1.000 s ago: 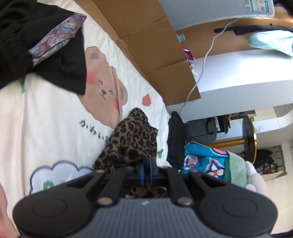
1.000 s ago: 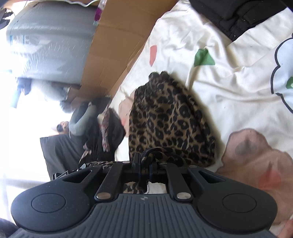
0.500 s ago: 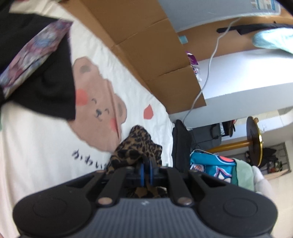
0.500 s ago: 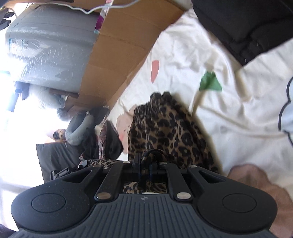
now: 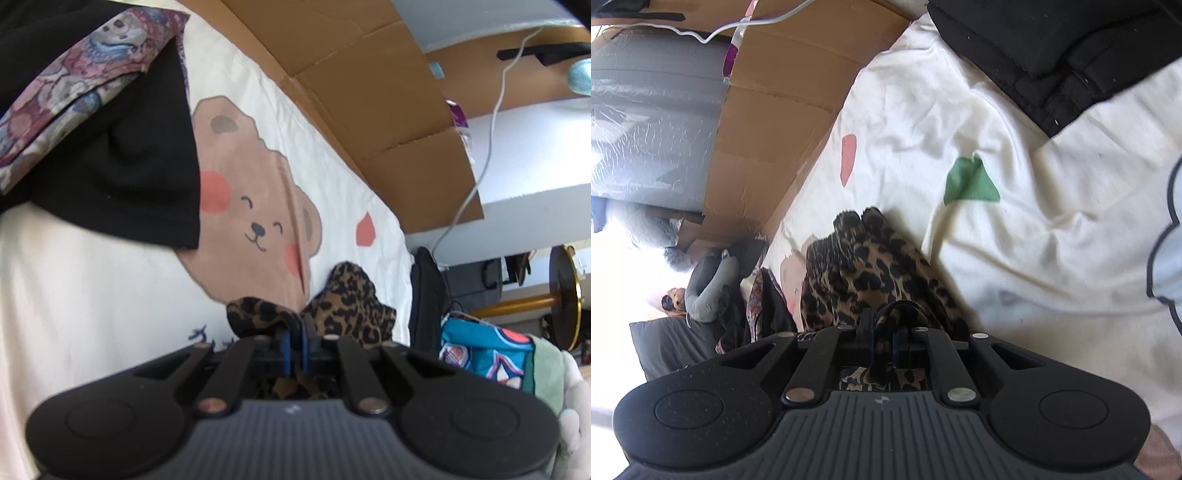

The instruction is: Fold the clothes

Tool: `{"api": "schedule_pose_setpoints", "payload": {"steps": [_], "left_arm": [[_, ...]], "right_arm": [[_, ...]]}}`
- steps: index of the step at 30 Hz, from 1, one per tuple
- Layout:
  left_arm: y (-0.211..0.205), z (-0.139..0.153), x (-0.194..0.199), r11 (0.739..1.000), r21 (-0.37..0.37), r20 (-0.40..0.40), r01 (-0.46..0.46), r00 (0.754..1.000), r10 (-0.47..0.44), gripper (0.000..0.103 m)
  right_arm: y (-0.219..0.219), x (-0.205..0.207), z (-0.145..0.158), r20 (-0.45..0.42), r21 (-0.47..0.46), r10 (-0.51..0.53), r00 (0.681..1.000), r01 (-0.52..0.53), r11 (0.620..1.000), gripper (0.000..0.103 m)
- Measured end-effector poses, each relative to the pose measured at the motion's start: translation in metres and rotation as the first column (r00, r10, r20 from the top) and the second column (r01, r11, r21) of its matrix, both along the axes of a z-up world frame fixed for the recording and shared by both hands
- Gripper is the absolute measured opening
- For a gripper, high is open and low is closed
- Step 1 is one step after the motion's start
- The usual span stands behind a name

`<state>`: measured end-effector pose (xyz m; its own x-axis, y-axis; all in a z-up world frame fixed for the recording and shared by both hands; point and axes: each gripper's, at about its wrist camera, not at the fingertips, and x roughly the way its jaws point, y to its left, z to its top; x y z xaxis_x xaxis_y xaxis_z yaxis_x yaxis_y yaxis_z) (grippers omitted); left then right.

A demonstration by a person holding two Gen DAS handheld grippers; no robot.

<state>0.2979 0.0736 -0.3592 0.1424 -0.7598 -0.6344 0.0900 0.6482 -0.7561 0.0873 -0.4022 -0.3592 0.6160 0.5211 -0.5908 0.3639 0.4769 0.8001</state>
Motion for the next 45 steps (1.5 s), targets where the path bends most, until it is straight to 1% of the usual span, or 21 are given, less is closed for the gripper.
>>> {"api": "schedule_pose_setpoints", "payload": {"steps": [6,8,9,10,12,14,15,16,20,23,26,28,30,32,35,36,39,41,42,43,45], "left_arm": [[-0.013,0.004,0.011,1.0,0.024,0.026,-0.005,1.0,0.004,0.007],[-0.019,0.005,0.014,1.0,0.027,0.025,0.007,1.0,-0.008,0.01],[-0.022,0.006,0.016,1.0,0.022,0.02,0.012,1.0,-0.013,0.017],[-0.024,0.006,0.018,1.0,0.021,0.016,0.013,1.0,-0.013,0.02],[-0.028,0.007,0.022,1.0,0.013,0.013,0.007,1.0,-0.007,0.023],[-0.031,0.007,0.025,1.0,-0.005,0.007,-0.001,1.0,0.002,0.026],[-0.031,0.006,0.027,1.0,-0.012,0.001,-0.011,1.0,0.011,0.027],[-0.032,0.005,0.028,1.0,-0.018,-0.002,-0.02,1.0,0.02,0.028],[-0.026,0.006,0.03,0.998,-0.011,0.023,-0.055,0.998,0.055,0.031],[-0.018,0.012,0.033,0.997,0.006,0.063,-0.073,0.995,0.072,0.038],[-0.014,0.018,0.036,0.997,0.046,0.099,-0.069,0.993,0.064,0.039],[-0.011,0.021,0.036,0.996,0.045,0.117,-0.077,0.991,0.071,0.039],[-0.012,0.024,0.035,0.996,0.066,0.149,-0.067,0.987,0.057,0.039],[-0.021,0.026,0.033,0.99,0.139,0.198,-0.023,0.98,-0.005,0.038],[-0.043,0.025,0.026,0.957,0.284,0.284,0.049,0.95,-0.133,0.038],[-0.049,0.023,0.025,0.946,0.317,0.299,0.062,0.94,-0.162,0.038],[-0.059,0.008,0.029,0.932,0.357,0.311,0.066,0.932,-0.185,0.038],[-0.068,0.0,0.031,0.919,0.387,0.316,0.08,0.924,-0.214,0.038],[-0.071,-0.002,0.031,0.915,0.394,0.319,0.087,0.921,-0.225,0.038],[-0.074,-0.004,0.03,0.912,0.399,0.321,0.093,0.918,-0.235,0.038],[-0.08,-0.007,0.028,0.907,0.408,0.323,0.105,0.913,-0.251,0.038]], "right_arm": [[-0.001,0.015,-0.003,-0.008,-0.01,-0.004,1.0,0.004,1.0,0.012],[0.0,0.018,-0.003,-0.004,-0.009,0.002,1.0,-0.002,1.0,0.014],[0.0,0.02,-0.002,0.0,-0.008,0.005,1.0,-0.005,1.0,0.019],[0.0,0.02,0.001,0.009,-0.008,0.005,1.0,-0.005,1.0,0.03],[-0.001,0.021,0.005,0.027,-0.007,0.004,1.0,-0.004,1.0,0.042],[-0.004,0.022,0.008,0.04,0.002,-0.015,0.999,0.015,1.0,0.043],[-0.007,0.022,0.008,0.045,0.007,-0.026,0.999,0.025,1.0,0.048],[-0.009,0.021,0.009,0.046,0.001,-0.036,0.998,0.036,0.999,0.05],[-0.017,0.019,0.009,0.045,-0.052,-0.048,0.998,0.051,0.997,0.05],[-0.018,0.017,0.012,0.05,-0.121,-0.037,0.998,0.042,0.992,0.05],[-0.017,0.018,0.016,0.057,-0.21,-0.012,0.998,0.024,0.977,0.05],[-0.015,0.017,0.017,0.062,-0.253,0.001,0.998,0.015,0.967,0.05],[-0.013,0.018,0.018,0.057,-0.289,0.017,0.998,0.0,0.957,0.05],[-0.009,0.02,0.017,0.049,-0.327,0.045,0.998,-0.026,0.945,0.049],[0.0,0.023,0.014,0.022,-0.389,0.088,0.996,-0.073,0.919,0.049],[0.004,0.025,0.012,0.012,-0.409,0.101,0.995,-0.088,0.908,0.049],[0.011,0.03,0.006,-0.011,-0.451,0.123,0.992,-0.115,0.885,0.048],[0.015,0.034,0.002,-0.023,-0.472,0.132,0.991,-0.128,0.872,0.039],[0.015,0.036,0.001,-0.025,-0.473,0.136,0.99,-0.132,0.871,0.025],[0.016,0.037,0.001,-0.026,-0.479,0.142,0.989,-0.137,0.867,0.017],[0.018,0.037,0.005,-0.012,-0.499,0.16,0.987,-0.145,0.854,0.007]]}}
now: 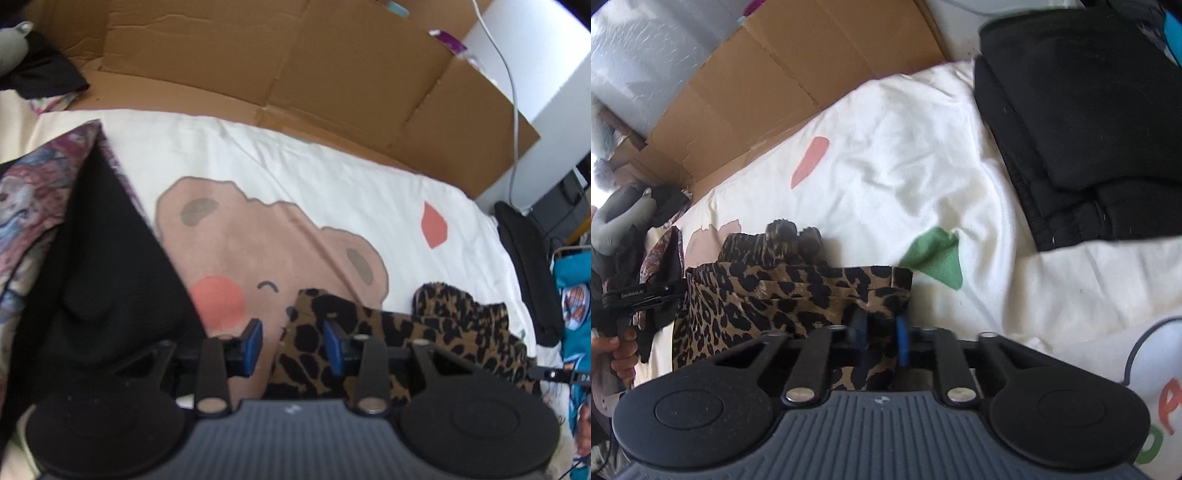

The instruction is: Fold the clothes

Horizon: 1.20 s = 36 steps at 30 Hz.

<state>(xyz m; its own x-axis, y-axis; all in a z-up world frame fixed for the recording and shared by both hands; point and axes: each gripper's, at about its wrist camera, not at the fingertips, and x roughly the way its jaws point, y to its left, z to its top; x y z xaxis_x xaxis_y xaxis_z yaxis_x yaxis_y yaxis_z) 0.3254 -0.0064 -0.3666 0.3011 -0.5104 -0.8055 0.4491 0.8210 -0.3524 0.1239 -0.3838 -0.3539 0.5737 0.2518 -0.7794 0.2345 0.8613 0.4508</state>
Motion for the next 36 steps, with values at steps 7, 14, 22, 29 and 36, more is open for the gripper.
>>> {"api": "schedule_pose_setpoints", "payload": {"steps": [7,14,22,29,36], "left_arm": [[-0.011,-0.007,-0.013,0.995,0.077,0.052,0.058,0.997,-0.062,0.032],[-0.015,-0.008,-0.016,0.99,0.116,0.082,0.077,0.993,-0.087,0.029],[-0.007,-0.007,-0.011,0.996,0.082,0.072,0.041,0.996,-0.047,0.014],[0.0,-0.007,-0.014,0.997,0.077,0.096,0.03,0.995,-0.038,0.004],[0.007,0.008,-0.018,0.999,0.038,0.157,-0.009,0.988,0.003,0.002]], "right_arm": [[0.017,-0.004,0.022,0.049,-0.15,0.065,0.997,-0.057,0.987,0.006],[0.03,-0.007,0.016,-0.028,-0.218,0.074,0.997,-0.078,0.973,0.009],[0.032,-0.01,0.031,0.06,-0.258,0.085,0.995,-0.067,0.964,0.003],[0.036,-0.006,0.038,0.098,-0.301,0.084,0.992,-0.051,0.952,0.003],[0.023,0.008,0.011,0.059,-0.228,0.051,0.997,-0.036,0.973,0.003]]}}
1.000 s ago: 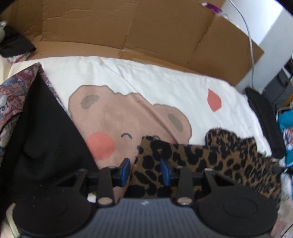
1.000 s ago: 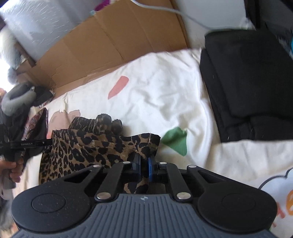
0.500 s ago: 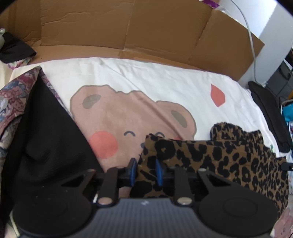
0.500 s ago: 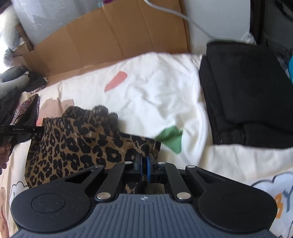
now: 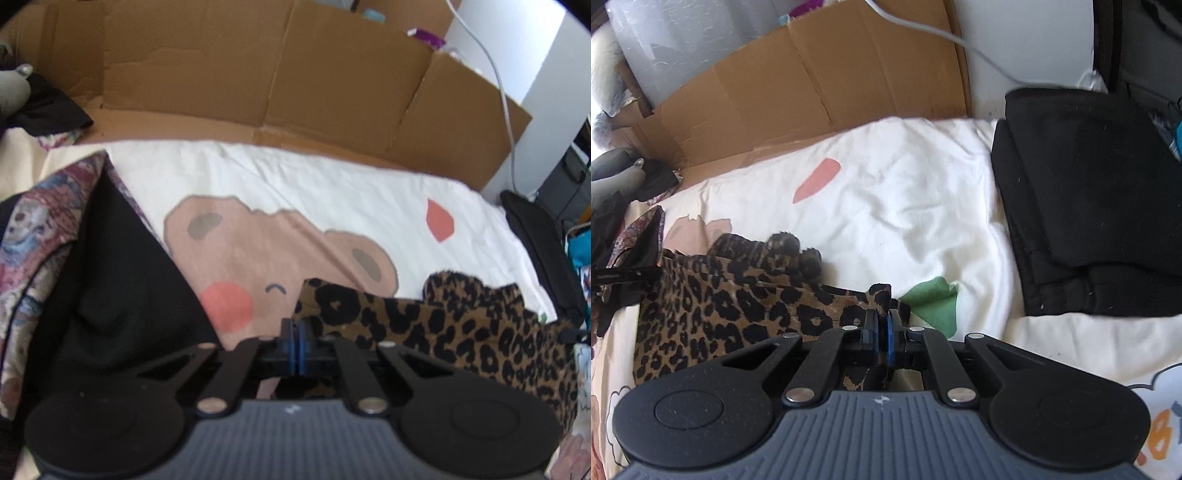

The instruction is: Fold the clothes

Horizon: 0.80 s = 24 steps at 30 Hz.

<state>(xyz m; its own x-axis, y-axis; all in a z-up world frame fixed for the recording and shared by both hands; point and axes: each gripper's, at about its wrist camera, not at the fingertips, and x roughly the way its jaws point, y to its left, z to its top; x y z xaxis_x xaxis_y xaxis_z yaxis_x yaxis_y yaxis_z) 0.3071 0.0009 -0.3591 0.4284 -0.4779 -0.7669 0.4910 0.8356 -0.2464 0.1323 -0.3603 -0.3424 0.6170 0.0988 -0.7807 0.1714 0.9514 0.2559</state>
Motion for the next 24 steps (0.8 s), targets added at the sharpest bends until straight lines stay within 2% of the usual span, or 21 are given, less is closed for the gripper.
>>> {"api": "schedule_pose_setpoints", "payload": {"steps": [2,6,9,12,17,24], "left_arm": [[-0.001,0.002,-0.001,1.0,-0.003,0.015,-0.004,1.0,0.004,0.002],[-0.011,-0.007,0.002,0.999,0.047,0.004,0.013,1.0,-0.013,0.005],[-0.015,-0.012,0.003,0.997,0.082,0.0,0.009,1.0,-0.009,0.012],[-0.019,-0.014,0.002,0.994,0.109,0.013,0.025,1.0,-0.027,0.019],[-0.023,-0.019,0.004,0.991,0.127,0.016,0.027,0.999,-0.029,0.023],[-0.032,-0.018,0.001,0.985,0.159,0.038,0.064,0.997,-0.071,0.022]], "right_arm": [[0.001,0.003,-0.007,-0.015,-0.002,0.004,1.0,-0.004,1.0,0.003],[0.004,0.006,-0.016,-0.037,-0.024,-0.001,0.999,0.0,1.0,0.007],[0.005,0.007,-0.018,-0.046,-0.04,0.005,0.999,-0.007,0.999,0.025],[0.004,0.009,-0.022,-0.05,-0.029,0.014,0.999,-0.016,0.999,0.037],[0.006,0.016,-0.028,-0.059,-0.02,0.043,0.997,-0.045,0.999,0.037],[0.021,0.022,-0.032,-0.077,-0.099,0.119,0.99,-0.126,0.987,0.035]]}}
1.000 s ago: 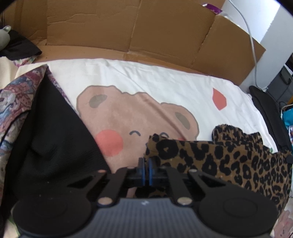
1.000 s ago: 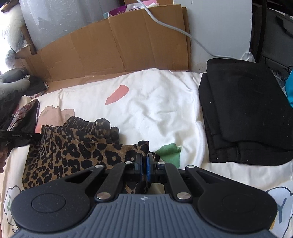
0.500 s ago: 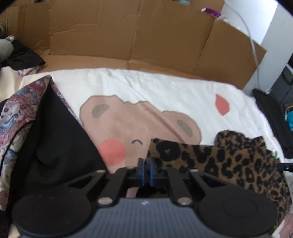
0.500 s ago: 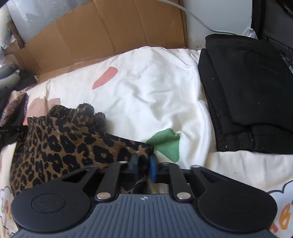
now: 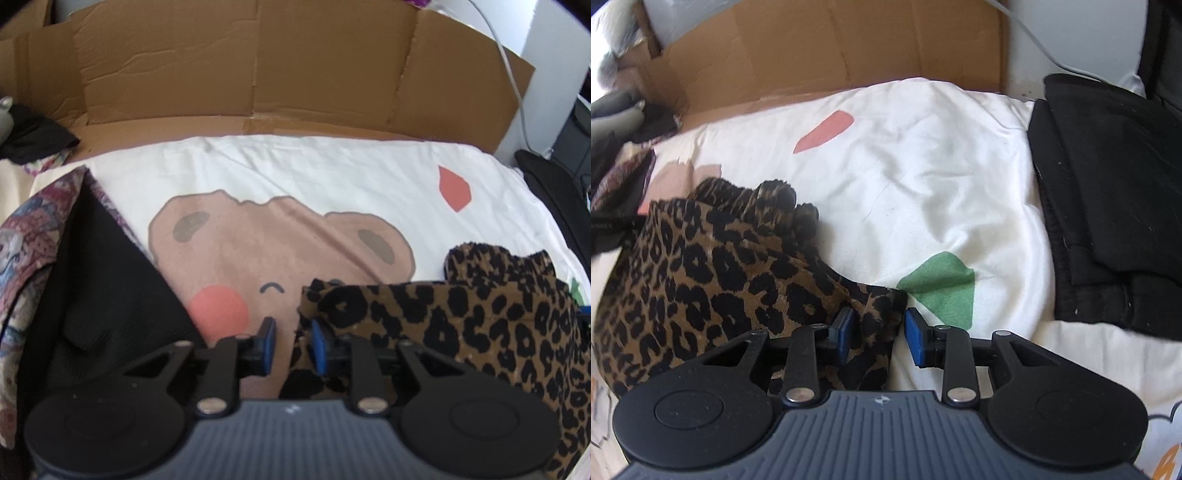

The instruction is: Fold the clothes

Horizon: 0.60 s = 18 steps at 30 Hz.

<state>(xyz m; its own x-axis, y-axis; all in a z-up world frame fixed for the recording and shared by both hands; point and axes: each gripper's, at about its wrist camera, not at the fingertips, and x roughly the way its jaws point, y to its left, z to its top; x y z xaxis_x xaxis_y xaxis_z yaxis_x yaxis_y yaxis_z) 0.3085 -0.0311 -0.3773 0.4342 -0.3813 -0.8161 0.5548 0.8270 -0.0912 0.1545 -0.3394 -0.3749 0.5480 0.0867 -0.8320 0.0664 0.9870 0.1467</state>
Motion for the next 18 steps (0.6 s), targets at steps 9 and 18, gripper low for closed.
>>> {"api": "schedule_pose_setpoints", "payload": {"steps": [9,18], "left_arm": [[0.004,0.016,0.005,0.992,-0.117,-0.023,0.051,0.998,-0.054,0.025],[-0.008,-0.003,0.01,0.996,-0.077,-0.051,0.037,0.998,-0.041,0.033]], "right_arm": [[-0.004,-0.003,0.011,-0.01,0.011,-0.011,1.0,0.011,1.0,0.006],[-0.004,-0.009,0.016,-0.003,-0.027,-0.032,0.999,0.032,0.999,0.006]]}}
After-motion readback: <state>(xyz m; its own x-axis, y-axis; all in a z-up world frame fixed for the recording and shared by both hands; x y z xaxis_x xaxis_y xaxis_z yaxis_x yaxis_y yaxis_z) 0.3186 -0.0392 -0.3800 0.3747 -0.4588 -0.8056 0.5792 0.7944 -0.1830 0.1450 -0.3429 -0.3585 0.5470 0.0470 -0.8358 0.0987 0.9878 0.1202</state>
